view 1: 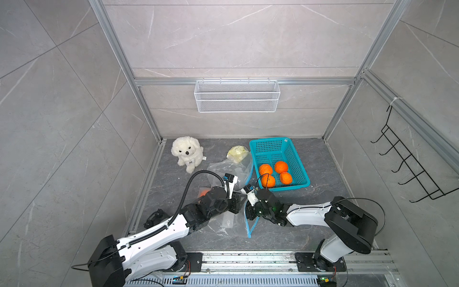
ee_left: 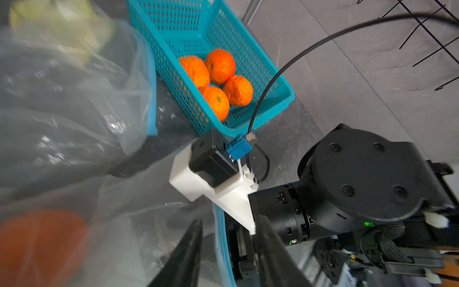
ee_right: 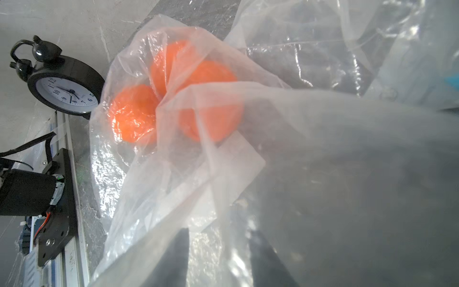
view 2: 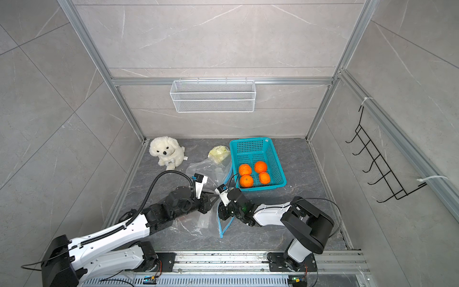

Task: Open the zip-top bag and take out the orange
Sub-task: Pick up the orange from the zipper food storage bag.

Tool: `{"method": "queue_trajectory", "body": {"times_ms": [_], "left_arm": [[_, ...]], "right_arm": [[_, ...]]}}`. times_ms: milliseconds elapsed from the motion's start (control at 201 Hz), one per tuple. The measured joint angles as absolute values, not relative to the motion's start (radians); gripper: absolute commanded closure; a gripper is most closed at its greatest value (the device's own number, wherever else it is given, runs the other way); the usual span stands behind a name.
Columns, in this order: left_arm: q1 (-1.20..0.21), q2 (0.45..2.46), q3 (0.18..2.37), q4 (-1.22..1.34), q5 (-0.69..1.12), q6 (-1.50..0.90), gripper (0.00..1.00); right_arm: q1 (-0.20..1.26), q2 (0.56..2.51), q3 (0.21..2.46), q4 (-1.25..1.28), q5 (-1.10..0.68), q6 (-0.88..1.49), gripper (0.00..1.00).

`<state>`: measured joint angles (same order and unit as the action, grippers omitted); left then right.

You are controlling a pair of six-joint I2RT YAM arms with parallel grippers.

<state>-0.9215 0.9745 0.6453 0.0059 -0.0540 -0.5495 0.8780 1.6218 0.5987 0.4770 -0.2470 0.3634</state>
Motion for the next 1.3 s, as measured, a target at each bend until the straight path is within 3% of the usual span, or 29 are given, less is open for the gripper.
{"method": "queue_trajectory", "body": {"times_ms": [144,274,353,547,597,771,886,1299], "left_arm": [[-0.794,0.856,0.614,-0.049,-0.151,-0.550,0.43],[-0.536,0.863,0.551,-0.047,-0.125,-0.562,0.53],[-0.471,0.941,0.530,-0.045,-0.125,-0.562,0.58],[-0.466,1.162,0.526,0.022,-0.097,-0.542,0.69],[-0.466,1.210,0.530,0.046,-0.093,-0.531,0.78],[-0.466,1.322,0.554,0.123,-0.094,-0.492,0.81],[-0.466,1.388,0.582,0.159,-0.088,-0.468,0.92],[-0.628,1.572,0.661,0.175,-0.141,-0.395,1.00]], "right_arm": [[0.878,1.637,0.601,0.493,-0.242,0.363,0.55],[0.878,1.646,0.602,0.506,-0.232,0.361,0.55],[0.879,1.648,0.601,0.514,-0.212,0.358,0.52],[0.898,1.650,0.579,0.573,-0.162,0.342,0.43],[0.905,1.652,0.577,0.587,-0.160,0.339,0.42],[0.922,1.659,0.577,0.619,-0.144,0.324,0.43],[0.922,1.659,0.578,0.618,-0.142,0.313,0.43],[0.922,1.736,0.660,0.595,-0.090,0.233,0.42]]}}
